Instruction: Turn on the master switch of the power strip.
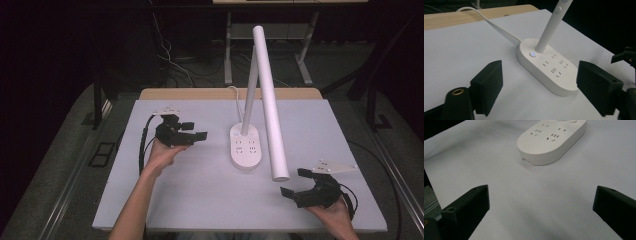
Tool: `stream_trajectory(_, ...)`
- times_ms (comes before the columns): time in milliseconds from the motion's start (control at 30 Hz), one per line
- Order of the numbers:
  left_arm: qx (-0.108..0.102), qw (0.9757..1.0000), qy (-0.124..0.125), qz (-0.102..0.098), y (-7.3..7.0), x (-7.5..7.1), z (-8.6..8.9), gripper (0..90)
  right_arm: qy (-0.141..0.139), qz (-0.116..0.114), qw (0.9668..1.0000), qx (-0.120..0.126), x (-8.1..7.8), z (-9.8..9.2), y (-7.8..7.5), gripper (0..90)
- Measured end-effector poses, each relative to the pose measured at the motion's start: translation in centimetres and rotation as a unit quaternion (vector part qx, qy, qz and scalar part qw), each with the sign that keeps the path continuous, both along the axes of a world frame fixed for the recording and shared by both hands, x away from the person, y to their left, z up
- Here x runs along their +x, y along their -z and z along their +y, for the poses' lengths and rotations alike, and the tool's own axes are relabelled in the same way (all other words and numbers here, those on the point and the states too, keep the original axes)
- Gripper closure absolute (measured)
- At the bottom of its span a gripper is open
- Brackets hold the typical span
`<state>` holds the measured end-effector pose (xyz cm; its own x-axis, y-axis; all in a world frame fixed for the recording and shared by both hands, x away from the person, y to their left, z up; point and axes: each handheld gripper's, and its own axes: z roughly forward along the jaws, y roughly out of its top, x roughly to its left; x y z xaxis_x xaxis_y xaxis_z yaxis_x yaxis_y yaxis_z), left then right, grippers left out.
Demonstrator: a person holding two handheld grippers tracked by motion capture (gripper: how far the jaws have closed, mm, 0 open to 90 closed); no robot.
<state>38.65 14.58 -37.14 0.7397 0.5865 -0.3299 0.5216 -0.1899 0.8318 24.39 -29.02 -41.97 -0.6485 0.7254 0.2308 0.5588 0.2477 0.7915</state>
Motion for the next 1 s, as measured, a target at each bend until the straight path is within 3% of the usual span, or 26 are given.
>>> stream_trajectory(367,0.006,0.9999,-0.007,-0.011,-0.2,-2.5,1.4,0.0,0.0,0.004,1.0,0.002,0.0,0.1,0.0,0.2)
stream_trajectory(1000,0.009,0.9997,-0.016,-0.016,1.9,-7.1,2.7,0.0,-0.001,0.004,1.0,0.0,0.0,0.3,0.0,0.2)
